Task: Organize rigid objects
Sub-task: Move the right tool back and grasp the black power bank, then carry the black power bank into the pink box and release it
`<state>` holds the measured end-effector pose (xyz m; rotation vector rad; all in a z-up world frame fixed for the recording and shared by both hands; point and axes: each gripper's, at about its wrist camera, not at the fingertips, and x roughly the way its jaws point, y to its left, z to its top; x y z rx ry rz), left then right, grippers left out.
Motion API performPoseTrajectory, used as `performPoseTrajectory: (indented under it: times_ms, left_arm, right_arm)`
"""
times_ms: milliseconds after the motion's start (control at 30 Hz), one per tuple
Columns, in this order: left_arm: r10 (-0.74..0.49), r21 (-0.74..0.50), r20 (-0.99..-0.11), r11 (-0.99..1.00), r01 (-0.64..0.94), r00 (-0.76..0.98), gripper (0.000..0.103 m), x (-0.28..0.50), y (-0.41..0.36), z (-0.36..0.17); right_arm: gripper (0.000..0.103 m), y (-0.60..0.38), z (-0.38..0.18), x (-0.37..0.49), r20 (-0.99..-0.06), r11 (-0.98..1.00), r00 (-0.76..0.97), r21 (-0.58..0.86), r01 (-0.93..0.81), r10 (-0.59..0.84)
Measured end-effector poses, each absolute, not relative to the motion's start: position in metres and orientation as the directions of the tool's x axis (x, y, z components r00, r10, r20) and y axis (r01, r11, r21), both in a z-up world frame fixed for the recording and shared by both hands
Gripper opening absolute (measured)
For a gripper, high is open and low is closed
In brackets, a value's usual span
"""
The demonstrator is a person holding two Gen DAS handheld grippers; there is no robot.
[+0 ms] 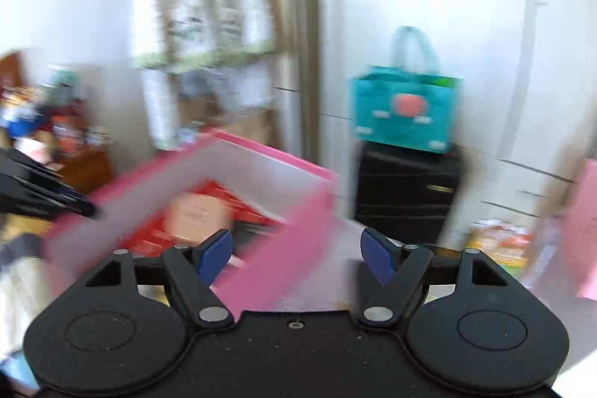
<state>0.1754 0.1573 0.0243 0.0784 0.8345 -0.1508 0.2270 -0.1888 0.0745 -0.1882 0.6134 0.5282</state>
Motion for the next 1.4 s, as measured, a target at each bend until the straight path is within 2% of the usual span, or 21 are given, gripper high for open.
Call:
performPoseTrajectory:
  times_ms: [233, 333, 367, 467, 633, 733, 867, 1000, 1100, 1233, 1267, 1300, 1400]
  left_arm:
    - [-0.086, 0.017, -0.744, 0.989, 0.148, 0.663, 0.006, 0.176, 0.156, 0.025]
    - [-0.07, 0.035, -0.747, 0.989, 0.144, 0.662, 0.006, 0.177, 0.153, 0.025]
    - [-0.065, 0.04, -0.749, 0.989, 0.144, 0.659, 0.006, 0.177, 0.152, 0.025]
    - [-0.061, 0.049, -0.758, 0.988, 0.15, 0.649, 0.007, 0.179, 0.151, 0.026]
    - [-0.055, 0.059, -0.763, 0.986, 0.154, 0.644, 0.007, 0.179, 0.15, 0.027]
    - [-0.041, 0.083, -0.763, 0.983, 0.161, 0.645, 0.007, 0.179, 0.146, 0.027]
    - [-0.036, 0.101, -0.765, 0.979, 0.175, 0.643, 0.007, 0.179, 0.145, 0.027]
    - [-0.05, 0.089, -0.767, 0.979, 0.183, 0.639, 0.007, 0.181, 0.147, 0.028]
    - [-0.061, 0.077, -0.765, 0.98, 0.185, 0.642, 0.007, 0.179, 0.148, 0.027]
    - [-0.067, 0.071, -0.764, 0.98, 0.187, 0.642, 0.007, 0.179, 0.15, 0.027]
    - [-0.068, 0.069, -0.764, 0.98, 0.186, 0.642, 0.007, 0.179, 0.15, 0.027]
    - [-0.067, 0.069, -0.764, 0.98, 0.185, 0.642, 0.007, 0.179, 0.15, 0.027]
    - [-0.07, 0.067, -0.764, 0.98, 0.186, 0.642, 0.007, 0.179, 0.15, 0.027]
  right_arm:
    - [0.079, -0.231, 0.032, 0.251, -0.641, 0.888, 0.661, 0.074, -0.454, 0.391]
    - [0.051, -0.227, 0.015, 0.266, -0.707, 0.851, 0.569, 0.091, -0.517, 0.421]
    - [0.05, -0.225, 0.011, 0.268, -0.712, 0.843, 0.557, 0.092, -0.53, 0.428]
    - [0.051, -0.216, 0.008, 0.278, -0.708, 0.841, 0.558, 0.093, -0.533, 0.432]
    - [0.064, -0.198, -0.001, 0.297, -0.724, 0.831, 0.559, 0.034, -0.556, 0.404]
    - [0.064, -0.185, -0.009, 0.31, -0.773, 0.835, 0.55, -0.049, -0.548, 0.316]
    - [0.065, -0.174, -0.014, 0.313, -0.777, 0.823, 0.571, -0.127, -0.553, 0.264]
    - [0.065, -0.178, -0.017, 0.33, -0.791, 0.843, 0.543, -0.065, -0.533, 0.282]
    - [0.071, -0.177, -0.023, 0.341, -0.807, 0.846, 0.513, -0.033, -0.532, 0.291]
    - [0.073, -0.172, -0.035, 0.347, -0.817, 0.858, 0.517, -0.054, -0.511, 0.257]
    - [0.072, -0.173, -0.035, 0.347, -0.814, 0.861, 0.52, -0.05, -0.506, 0.259]
    - [0.067, -0.173, -0.034, 0.345, -0.812, 0.858, 0.518, -0.043, -0.512, 0.268]
    - [0.067, -0.175, -0.028, 0.333, -0.794, 0.857, 0.54, -0.047, -0.514, 0.28]
